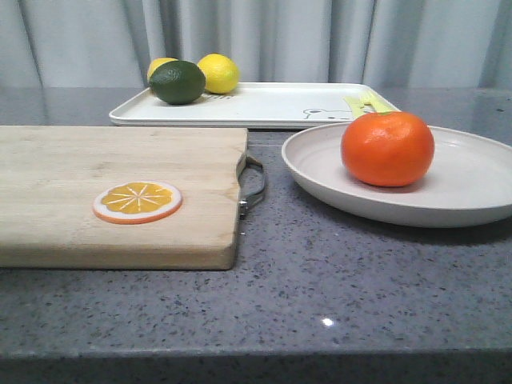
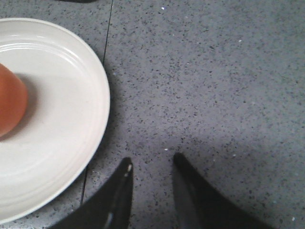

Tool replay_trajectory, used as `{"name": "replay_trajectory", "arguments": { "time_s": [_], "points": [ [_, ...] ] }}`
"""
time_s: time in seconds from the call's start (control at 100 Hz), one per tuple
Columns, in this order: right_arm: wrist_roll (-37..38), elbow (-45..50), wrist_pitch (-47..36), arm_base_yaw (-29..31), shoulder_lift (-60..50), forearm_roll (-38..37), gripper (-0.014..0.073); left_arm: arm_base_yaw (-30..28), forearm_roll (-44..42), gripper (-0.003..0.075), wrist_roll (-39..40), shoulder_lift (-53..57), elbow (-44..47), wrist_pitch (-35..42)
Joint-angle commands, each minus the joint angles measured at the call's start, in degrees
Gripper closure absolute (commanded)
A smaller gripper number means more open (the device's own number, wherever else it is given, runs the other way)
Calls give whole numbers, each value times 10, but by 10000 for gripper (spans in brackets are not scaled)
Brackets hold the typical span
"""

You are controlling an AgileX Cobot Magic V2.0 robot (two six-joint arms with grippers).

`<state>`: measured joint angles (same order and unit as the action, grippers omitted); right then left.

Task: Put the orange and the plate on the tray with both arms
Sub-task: 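Open the left gripper and lift it away from the orange, then move the right gripper to the plate rim and grip it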

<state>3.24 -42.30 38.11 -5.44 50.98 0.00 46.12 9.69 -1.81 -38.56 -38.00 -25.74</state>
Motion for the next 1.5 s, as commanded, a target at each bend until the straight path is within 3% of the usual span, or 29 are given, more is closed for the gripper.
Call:
{"name": "replay_trajectory", "arguments": {
  "time_s": [0.0, 0.23, 0.53, 1.04, 1.33, 1.49],
  "points": [
    [-4, -44, 1, -5, 28, 11, 237, -1, 3, 740, -2, 2, -14, 47],
    [-5, -112, 65, -40, 134, 38, 237, -1, 3, 740, -2, 2, -14, 69],
    [-5, -158, 69, -65, 235, 46, 237, -1, 3, 740, -2, 2, -14, 68],
    [-1, -158, 45, -65, 284, 46, 248, -1, 3, 740, -2, 2, -14, 68],
    [2, -158, 46, -65, 284, 46, 546, -1, 3, 740, -2, 2, -14, 65],
    [9, -158, 46, -65, 284, 46, 642, -1, 3, 740, -2, 2, -14, 64]
  ]
}}
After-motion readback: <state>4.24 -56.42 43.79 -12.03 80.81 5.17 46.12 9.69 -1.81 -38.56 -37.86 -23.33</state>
